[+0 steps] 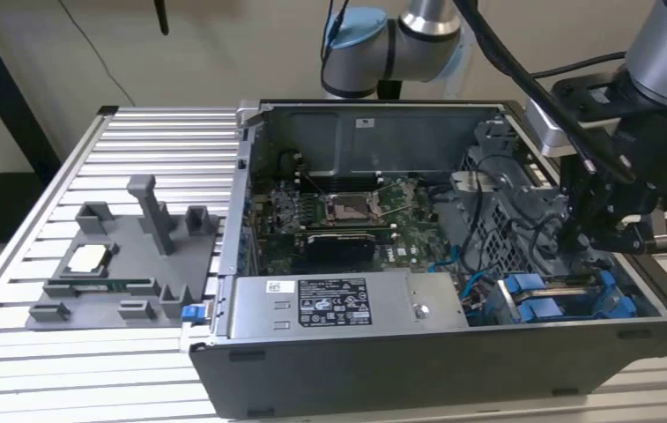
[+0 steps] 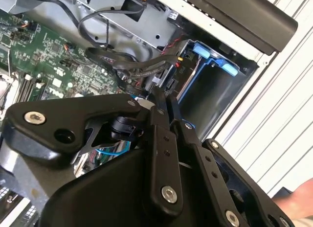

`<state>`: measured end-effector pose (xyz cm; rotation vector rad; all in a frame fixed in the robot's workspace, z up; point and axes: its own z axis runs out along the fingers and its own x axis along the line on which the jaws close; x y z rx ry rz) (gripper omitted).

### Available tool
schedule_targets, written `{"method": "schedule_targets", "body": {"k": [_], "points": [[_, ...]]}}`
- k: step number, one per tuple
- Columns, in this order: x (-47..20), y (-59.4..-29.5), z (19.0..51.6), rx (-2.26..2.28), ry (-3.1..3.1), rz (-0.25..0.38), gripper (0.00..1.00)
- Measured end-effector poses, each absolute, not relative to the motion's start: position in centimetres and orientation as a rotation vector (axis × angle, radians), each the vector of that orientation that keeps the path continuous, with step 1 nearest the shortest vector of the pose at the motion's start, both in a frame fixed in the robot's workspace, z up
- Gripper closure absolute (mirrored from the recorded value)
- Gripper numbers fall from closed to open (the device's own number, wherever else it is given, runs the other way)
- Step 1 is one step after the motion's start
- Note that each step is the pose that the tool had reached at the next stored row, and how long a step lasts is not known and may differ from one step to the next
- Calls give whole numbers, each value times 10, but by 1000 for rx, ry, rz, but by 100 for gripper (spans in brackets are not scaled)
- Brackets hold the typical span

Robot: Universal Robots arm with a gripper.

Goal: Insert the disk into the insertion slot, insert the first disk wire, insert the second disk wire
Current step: 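Insert the second disk wire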

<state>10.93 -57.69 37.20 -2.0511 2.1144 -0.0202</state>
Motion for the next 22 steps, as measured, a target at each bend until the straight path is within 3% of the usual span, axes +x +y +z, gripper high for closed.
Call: {"method": "schedule_targets", "body": {"k": [22], "points": [[117, -580, 353, -2051, 2115, -20, 84]]}}
